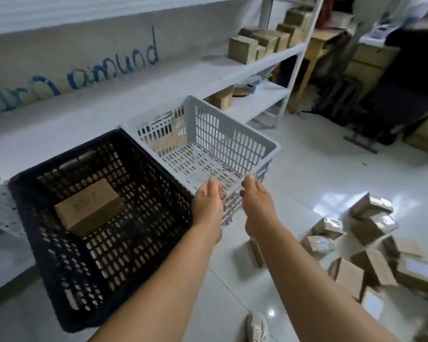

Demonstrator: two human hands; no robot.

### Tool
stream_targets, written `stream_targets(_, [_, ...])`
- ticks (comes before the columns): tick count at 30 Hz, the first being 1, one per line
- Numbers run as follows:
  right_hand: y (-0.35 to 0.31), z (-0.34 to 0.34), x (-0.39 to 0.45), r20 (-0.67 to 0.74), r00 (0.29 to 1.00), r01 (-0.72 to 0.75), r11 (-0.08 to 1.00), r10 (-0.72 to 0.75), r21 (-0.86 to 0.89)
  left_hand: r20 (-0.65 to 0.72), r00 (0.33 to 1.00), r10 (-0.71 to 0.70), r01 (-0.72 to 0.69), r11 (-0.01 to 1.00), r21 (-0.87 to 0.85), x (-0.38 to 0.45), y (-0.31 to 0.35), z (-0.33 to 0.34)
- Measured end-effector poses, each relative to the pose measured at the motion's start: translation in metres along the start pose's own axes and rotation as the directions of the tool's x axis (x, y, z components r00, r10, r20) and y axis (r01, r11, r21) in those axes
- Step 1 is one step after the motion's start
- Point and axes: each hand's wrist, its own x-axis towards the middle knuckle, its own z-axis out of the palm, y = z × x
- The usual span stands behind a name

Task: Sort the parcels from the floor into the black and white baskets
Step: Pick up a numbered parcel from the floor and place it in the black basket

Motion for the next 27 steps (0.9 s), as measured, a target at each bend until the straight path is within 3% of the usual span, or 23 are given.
stream_targets(10, [0.034, -0.134, 0.062, -0.200, 0.972, -0.120, 0.992, 0.126, 0.042, 0.159, 0.972, -0.172, 0.141, 0.972, 0.187, -0.001, -0.082, 0.119])
stream_targets(19, [0.059, -0.237, 0.152, -0.244, 0.902, -0.316, 0.930, 0.356, 0.187, 0.080, 0.959, -0.272, 0.234, 0.919, 0.317, 0.035, -0.135, 0.219])
stream_targets(27, [0.093, -0.272, 0.220, -0.216, 0.857, -0.408, 0.873, 0.467, 0.266, 0.037, 0.947, -0.320, 0.267, 0.844, 0.464, 0.079, -0.179, 0.261])
